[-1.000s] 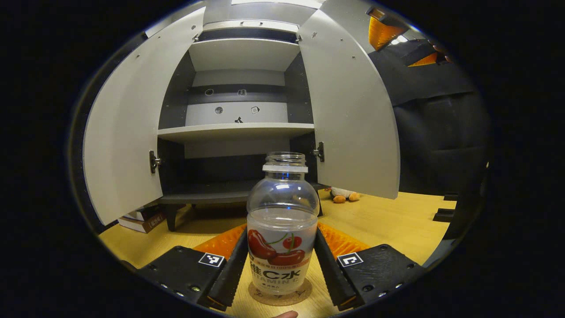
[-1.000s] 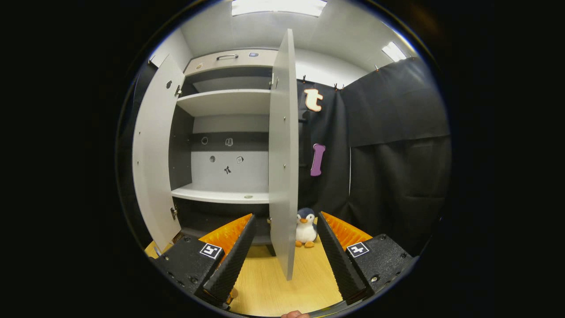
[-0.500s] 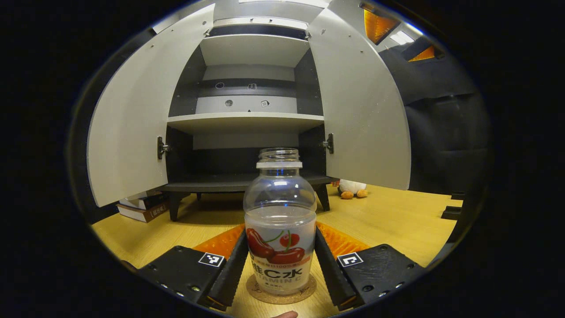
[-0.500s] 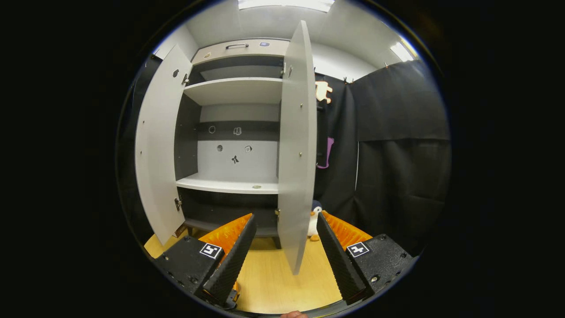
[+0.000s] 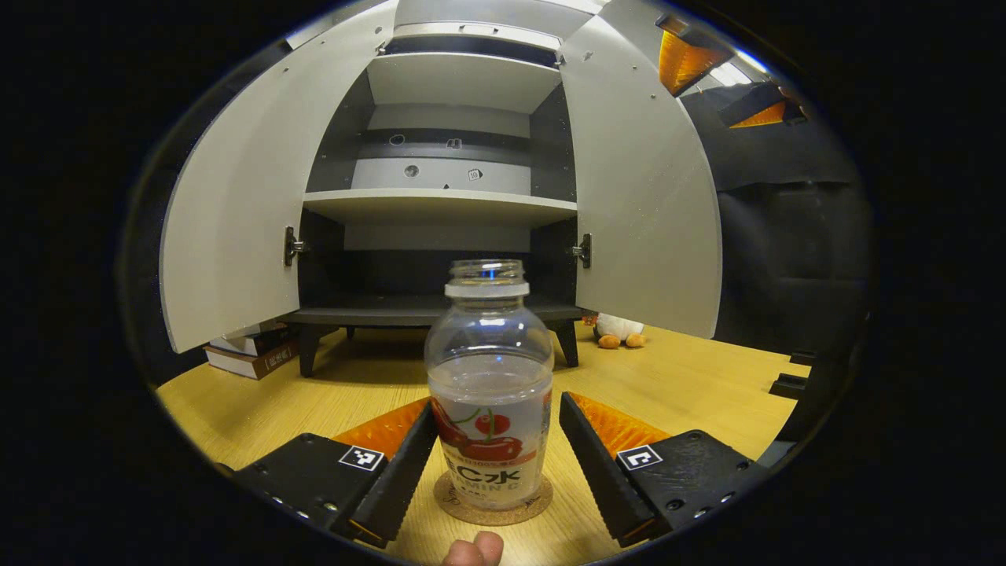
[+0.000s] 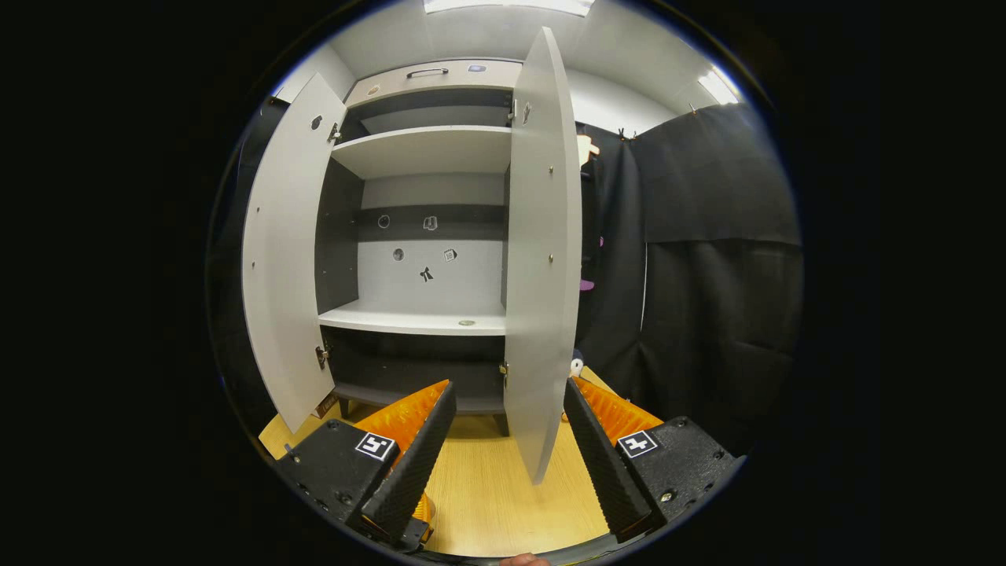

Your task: Grasp the bottle in the cabinet with the left hand and place it on the coaster, then close the right door with the right hand and the left door with the left hand.

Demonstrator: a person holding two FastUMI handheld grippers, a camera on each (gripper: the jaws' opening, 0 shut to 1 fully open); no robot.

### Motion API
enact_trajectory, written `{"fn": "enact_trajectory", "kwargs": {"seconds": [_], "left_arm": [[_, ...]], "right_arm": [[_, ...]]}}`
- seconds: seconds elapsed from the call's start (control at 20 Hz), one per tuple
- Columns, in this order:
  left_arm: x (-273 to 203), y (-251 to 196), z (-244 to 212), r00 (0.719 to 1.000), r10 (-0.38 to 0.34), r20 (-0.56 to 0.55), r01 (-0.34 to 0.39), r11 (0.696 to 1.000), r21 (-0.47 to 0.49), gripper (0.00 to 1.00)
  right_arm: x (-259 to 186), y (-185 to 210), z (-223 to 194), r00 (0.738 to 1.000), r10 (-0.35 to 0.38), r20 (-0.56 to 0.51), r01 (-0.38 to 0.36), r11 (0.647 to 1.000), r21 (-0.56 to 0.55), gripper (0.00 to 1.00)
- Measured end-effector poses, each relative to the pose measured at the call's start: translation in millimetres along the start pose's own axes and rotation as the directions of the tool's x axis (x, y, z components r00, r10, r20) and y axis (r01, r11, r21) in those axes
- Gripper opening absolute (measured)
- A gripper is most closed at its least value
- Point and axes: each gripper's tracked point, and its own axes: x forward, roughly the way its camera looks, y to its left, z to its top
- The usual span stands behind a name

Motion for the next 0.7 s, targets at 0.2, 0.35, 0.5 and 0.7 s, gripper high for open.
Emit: {"fn": "enact_trajectory", "kwargs": {"seconds": [0.2,0.35,0.5,0.7], "left_arm": [[-5.1,1.3,22.5,0.999,-0.008,0.042,0.008,1.0,-0.011,0.94],[-13.6,8.6,48.4,0.997,0.008,0.08,-0.005,0.999,-0.036,0.94],[-23.0,17.3,88.2,0.991,0.013,0.136,-0.004,0.998,-0.068,0.94],[-33.8,32.4,143.4,0.982,0.026,0.186,-0.013,0.997,-0.072,0.94]], "right_arm": [[-0.8,1.2,-1.5,1.0,0.003,0.004,-0.003,1.0,-0.007,0.85],[-1.5,3.0,-0.3,1.0,0.011,0.012,-0.011,1.0,0.0,0.85],[-2.0,6.5,2.5,0.999,0.022,0.034,-0.022,1.0,0.0,0.85],[-6.9,18.2,9.5,0.995,0.059,0.081,-0.06,0.998,0.002,0.85]]}}
